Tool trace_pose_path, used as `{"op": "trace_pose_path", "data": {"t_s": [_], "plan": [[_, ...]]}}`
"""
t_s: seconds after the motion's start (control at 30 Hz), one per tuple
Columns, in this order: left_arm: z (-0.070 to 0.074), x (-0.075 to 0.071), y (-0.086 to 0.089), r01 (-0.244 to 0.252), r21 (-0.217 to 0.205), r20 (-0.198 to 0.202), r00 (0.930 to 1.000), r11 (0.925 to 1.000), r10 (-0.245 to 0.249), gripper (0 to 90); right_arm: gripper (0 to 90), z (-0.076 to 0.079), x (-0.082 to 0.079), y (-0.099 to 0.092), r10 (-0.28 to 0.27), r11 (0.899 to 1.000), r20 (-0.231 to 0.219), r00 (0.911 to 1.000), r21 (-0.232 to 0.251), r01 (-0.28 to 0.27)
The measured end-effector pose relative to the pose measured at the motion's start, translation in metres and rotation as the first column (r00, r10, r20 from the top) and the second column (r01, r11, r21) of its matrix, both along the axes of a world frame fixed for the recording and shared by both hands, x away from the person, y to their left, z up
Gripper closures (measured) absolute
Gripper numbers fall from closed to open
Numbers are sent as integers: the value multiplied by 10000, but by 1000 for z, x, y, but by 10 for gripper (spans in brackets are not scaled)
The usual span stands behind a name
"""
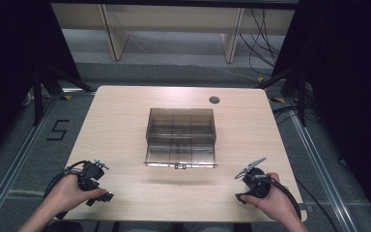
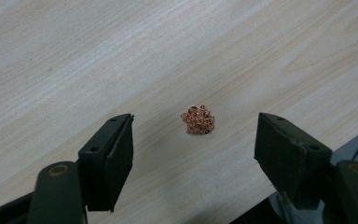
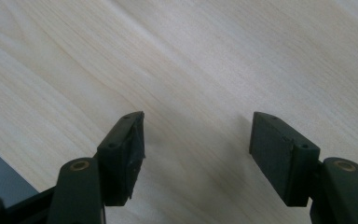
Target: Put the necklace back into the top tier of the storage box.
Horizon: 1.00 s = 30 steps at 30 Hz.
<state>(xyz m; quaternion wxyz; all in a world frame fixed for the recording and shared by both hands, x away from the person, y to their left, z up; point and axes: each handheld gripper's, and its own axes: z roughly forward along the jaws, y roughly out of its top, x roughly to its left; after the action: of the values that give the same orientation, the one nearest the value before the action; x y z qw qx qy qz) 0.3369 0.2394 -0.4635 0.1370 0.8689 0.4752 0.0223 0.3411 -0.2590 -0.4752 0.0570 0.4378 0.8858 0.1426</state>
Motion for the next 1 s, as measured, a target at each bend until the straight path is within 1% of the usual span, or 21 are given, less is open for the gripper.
{"op": "trace_pose_path", "data": {"t_s": [0.07, 0.1, 0.13, 0.17, 0.2, 0.23, 0.27, 0.3, 0.33, 0.37, 0.4, 0.43, 0.47, 0.5, 0.53, 0.57, 0.6, 0.73, 0.8, 0.87, 1.0], "plan": [[0, 1, 0, 83, 32, 74, 9999, 10000, -83, 283, 365, 1, -1, 1, 1, 10000, -81, 10000, 65, 0], [-1, 0, -3, -352, -110, 7, 9994, 9993, 352, 283, 366, 1, -1, 0, 5, 10000, -70, 10000, 70, -5], [-1, 2, -2, -178, 3, 30, 9998, 9998, 178, 288, 365, 1, -2, 2, -166, 9996, -172, 9997, 212, 170], [0, 3, -2, -151, -1, 52, 9999, 9999, 151, 288, 365, 1, -2, 2, -166, 9996, -172, 9997, 212, 170], [-1, 1, -4, -482, -108, -36, 9988, 9988, 482, 290, 365, 1, -2, 2, -145, 9996, -163, 9998, 222, 149], [-1, 2, -4, -499, -96, -56, 9987, 9987, 498, 297, 365, 1, 0, 0, 86, 9999, -3, 10000, 88, -86], [-1, 3, -3, -383, 24, -111, 9992, 9993, 384, 300, 365, 1, -1, 0, 83, 9999, -16, 10000, 86, -83], [-1, 4, -3, -344, 15, -67, 9994, 9994, 344, 305, 365, 1, -2, 2, -146, 9998, -167, 9998, 147, 149], [-2, 4, -3, -370, 38, -85, 9993, 9993, 370, 308, 365, 2, -2, 2, -200, 9997, -245, 9995, 128, 203], [-2, 5, -2, -251, 110, -69, 9997, 9996, 252, 311, 365, 2, -1, 1, 5, 10000, -88, 10000, 32, -5], [-3, 3, -4, -622, -25, -220, 9978, 9981, 621, 317, 365, 2, -1, 1, 13, 10000, -93, 10000, 31, -12], [-3, 6, -3, -174, 250, -156, 9997, 9995, 178, 332, 365, 2, -1, 2, -54, 10000, -109, 9999, 59, 55], [-4, 6, -4, -251, 227, -410, 9988, 9994, 260, 348, 365, 2, -1, 1, 10, 10000, -105, 9999, 21, -9], [-4, 6, -4, -251, 227, -410, 9988, 9994, 260, 353, 365, 2, -1, 1, 10, 10000, -105, 9999, 21, -9], [-5, 8, -3, 19, 379, -252, 9997, 9993, -10, 353, 365, 2, -1, 2, 29, 10000, -102, 9999, 84, -28], [-6, 8, -5, -208, 296, -356, 9991, 9993, 218, 357, 365, 2, -2, 3, -181, 9997, -240, 9995, 183, 185], [-5, 10, -4, 86, 507, -287, 9996, 9987, -72, 366, 365, 1, 0, 0, 136, 9999, 28, 9999, 85, -136], [-6, 12, -9, 83, 554, -378, 9993, 9984, -63, 396, 365, 2, 0, 1, 66, 9999, -35, 10000, 105, -66], [-6, 13, -11, 208, 736, -464, 9988, 9971, -174, 405, 365, 2, 0, 1, 64, 9999, -38, 10000, 120, -63], [-5, 13, -12, 289, 893, -441, 9987, 9956, -250, 415, 365, 2, 1, 1, 165, 9998, -35, 9999, 113, -165], [-6, 13, -16, 325, 1037, -550, 9981, 9941, -269, 434, 365, 2, 0, 1, 79, 9999, -40, 10000, 103, -79]]}}
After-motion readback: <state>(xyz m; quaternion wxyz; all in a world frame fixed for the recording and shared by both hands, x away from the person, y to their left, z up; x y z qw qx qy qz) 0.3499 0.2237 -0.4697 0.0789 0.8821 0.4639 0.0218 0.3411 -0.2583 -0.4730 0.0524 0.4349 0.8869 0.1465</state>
